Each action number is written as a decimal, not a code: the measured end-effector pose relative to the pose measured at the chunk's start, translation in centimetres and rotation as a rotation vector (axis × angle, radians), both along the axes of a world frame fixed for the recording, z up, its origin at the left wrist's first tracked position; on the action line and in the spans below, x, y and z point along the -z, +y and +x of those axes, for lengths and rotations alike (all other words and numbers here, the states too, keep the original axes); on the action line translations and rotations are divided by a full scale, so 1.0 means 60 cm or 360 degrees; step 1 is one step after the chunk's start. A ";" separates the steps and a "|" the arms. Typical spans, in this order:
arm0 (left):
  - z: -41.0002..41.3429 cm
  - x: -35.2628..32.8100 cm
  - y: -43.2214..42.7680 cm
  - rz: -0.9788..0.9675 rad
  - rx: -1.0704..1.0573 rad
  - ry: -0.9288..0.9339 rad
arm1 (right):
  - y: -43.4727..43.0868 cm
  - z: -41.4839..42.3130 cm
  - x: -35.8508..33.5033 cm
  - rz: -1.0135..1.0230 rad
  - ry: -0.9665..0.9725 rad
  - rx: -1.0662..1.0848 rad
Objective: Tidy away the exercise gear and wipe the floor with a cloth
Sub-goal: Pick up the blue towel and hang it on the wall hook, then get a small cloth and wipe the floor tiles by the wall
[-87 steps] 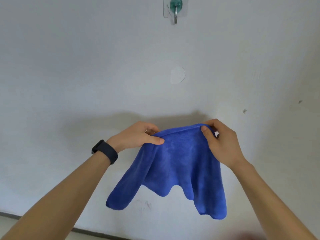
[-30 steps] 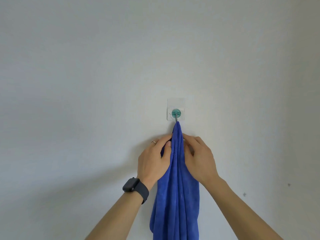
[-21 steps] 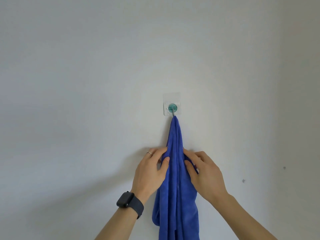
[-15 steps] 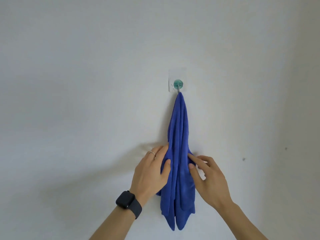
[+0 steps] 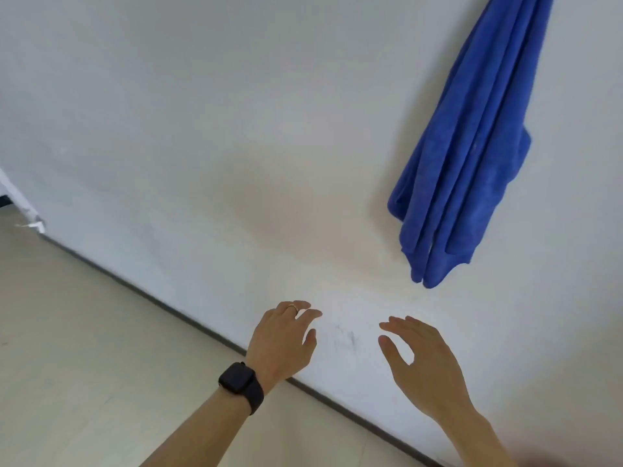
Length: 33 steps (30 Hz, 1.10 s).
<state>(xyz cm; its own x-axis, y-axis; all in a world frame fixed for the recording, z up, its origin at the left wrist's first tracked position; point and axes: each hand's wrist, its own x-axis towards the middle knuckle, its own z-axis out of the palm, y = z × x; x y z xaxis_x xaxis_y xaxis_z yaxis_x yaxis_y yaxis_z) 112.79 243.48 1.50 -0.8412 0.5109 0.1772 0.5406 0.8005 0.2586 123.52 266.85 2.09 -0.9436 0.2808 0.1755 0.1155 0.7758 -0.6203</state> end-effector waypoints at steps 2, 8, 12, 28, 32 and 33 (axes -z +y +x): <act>0.049 0.019 -0.043 -0.0055 -0.0181 -0.0105 | -0.028 0.005 0.019 0.0091 -0.0164 -0.0211; 0.230 0.060 -0.190 -0.0132 -0.0750 -0.0276 | -0.143 0.030 0.064 0.0255 -0.0357 -0.0845; 0.381 0.053 -0.307 -0.0167 -0.1204 -0.0379 | -0.277 0.059 0.055 0.0309 -0.0340 -0.1316; 1.107 -0.032 -0.630 0.0051 -0.2963 -0.0217 | -0.873 0.491 -0.050 0.0480 0.0162 -0.2819; 1.282 -0.016 -0.675 0.0064 -0.3182 -0.0225 | -0.976 0.645 -0.038 0.0509 0.0178 -0.3038; 1.322 -0.011 -0.685 0.0075 -0.3220 -0.0233 | -0.999 0.679 -0.033 0.0518 0.0168 -0.3072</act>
